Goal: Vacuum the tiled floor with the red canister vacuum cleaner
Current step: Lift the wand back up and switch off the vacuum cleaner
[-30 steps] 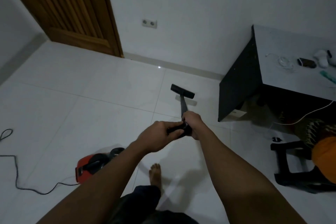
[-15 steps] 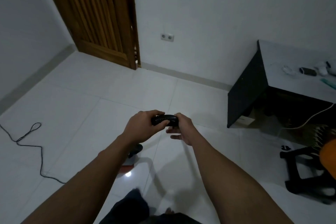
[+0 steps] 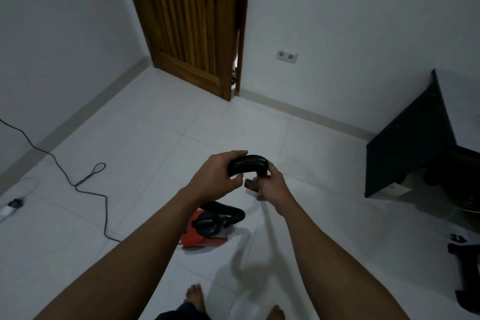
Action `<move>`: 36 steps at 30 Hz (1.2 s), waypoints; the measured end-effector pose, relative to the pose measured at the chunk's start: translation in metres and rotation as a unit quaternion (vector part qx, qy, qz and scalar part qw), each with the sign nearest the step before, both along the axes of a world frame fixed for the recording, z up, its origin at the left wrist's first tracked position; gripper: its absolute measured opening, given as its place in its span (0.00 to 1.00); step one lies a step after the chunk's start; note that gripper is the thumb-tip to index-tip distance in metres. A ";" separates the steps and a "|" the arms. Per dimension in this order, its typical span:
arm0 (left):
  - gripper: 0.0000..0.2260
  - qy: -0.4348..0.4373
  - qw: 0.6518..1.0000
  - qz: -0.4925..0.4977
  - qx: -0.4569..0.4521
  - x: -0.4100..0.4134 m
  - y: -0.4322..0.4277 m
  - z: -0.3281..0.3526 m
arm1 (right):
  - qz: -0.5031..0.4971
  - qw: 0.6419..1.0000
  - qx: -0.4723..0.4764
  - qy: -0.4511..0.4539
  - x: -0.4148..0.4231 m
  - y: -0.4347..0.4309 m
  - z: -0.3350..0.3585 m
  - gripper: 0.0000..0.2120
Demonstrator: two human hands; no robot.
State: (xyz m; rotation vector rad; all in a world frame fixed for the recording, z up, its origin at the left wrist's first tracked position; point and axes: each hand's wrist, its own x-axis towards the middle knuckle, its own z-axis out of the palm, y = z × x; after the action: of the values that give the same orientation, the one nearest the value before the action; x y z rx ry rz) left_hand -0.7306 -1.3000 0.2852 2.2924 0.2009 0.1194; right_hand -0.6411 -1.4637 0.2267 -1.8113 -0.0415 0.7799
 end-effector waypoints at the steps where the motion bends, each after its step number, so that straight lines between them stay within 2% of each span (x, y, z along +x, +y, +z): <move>1: 0.26 0.000 1.000 -0.003 -0.008 -0.001 0.011 -0.002 | 0.007 1.000 -0.011 -0.021 -0.003 0.012 0.000 0.22; 6: 0.27 -0.008 1.000 -0.012 -0.026 -0.004 0.049 -0.010 | -0.025 0.997 -0.052 -0.058 -0.009 0.060 -0.011 0.15; 9: 0.27 -0.013 0.999 -0.010 -0.034 -0.005 0.071 -0.011 | -0.018 0.993 -0.084 -0.078 -0.012 0.084 -0.018 0.19; 25: 0.26 -0.012 0.999 -0.014 -0.042 -0.004 0.116 -0.028 | -0.008 0.991 -0.127 -0.051 -0.019 0.120 -0.025 0.23; 31: 0.28 0.002 0.997 0.051 -0.056 -0.011 0.126 -0.050 | -0.026 0.991 -0.129 -0.017 0.004 0.120 -0.031 0.20; 36: 0.30 0.034 0.985 0.118 -0.119 -0.019 0.122 -0.082 | -0.021 0.988 -0.151 -0.025 0.026 0.118 -0.053 0.13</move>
State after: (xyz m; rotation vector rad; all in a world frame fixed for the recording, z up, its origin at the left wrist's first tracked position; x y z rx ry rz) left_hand -0.7495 -1.1785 0.2028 2.0301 0.4957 0.1323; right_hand -0.6148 -1.3457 0.1738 -2.1105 0.0856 0.7415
